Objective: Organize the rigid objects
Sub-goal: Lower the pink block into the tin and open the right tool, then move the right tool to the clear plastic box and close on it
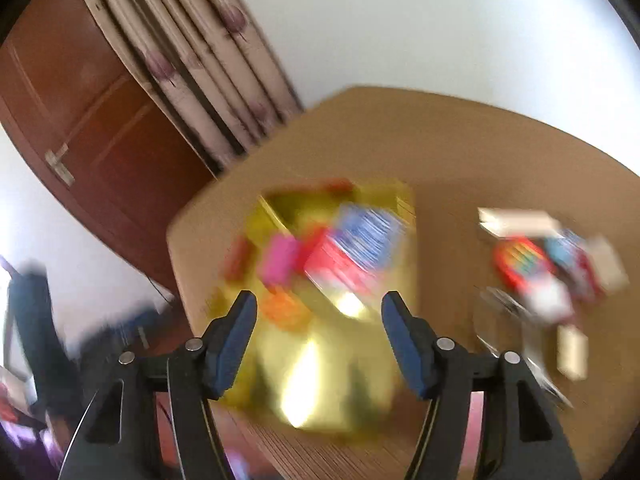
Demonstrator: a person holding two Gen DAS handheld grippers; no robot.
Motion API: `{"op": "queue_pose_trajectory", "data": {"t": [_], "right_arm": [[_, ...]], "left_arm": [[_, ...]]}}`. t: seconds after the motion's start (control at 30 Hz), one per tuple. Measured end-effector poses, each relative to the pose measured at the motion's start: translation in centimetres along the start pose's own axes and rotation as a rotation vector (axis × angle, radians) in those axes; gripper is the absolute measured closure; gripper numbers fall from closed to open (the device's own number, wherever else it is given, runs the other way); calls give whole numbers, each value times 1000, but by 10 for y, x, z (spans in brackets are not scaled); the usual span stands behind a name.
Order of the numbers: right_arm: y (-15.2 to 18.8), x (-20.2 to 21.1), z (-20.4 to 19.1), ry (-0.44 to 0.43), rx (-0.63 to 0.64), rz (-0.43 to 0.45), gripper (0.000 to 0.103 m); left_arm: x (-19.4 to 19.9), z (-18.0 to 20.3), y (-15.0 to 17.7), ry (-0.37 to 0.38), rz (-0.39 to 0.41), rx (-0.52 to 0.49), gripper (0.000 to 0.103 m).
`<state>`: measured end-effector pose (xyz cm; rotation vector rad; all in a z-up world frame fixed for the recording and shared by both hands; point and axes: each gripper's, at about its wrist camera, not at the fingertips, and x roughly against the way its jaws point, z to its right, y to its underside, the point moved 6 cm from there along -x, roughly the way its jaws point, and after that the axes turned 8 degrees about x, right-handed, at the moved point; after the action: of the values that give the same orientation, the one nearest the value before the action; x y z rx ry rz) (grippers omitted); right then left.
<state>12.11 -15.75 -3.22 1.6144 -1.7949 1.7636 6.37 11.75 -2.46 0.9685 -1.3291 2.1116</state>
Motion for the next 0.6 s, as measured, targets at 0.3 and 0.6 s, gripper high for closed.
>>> {"op": "queue_pose_trajectory", "data": {"t": [0.3,0.6], "right_arm": [[54,21,47,31,21,-100,40],[74,-7,60,207,125,-220,27]], "left_arm": [[-4,19,13,-5,-28,-77,49],[-11,21,18,-11,-53,-102,49]]}}
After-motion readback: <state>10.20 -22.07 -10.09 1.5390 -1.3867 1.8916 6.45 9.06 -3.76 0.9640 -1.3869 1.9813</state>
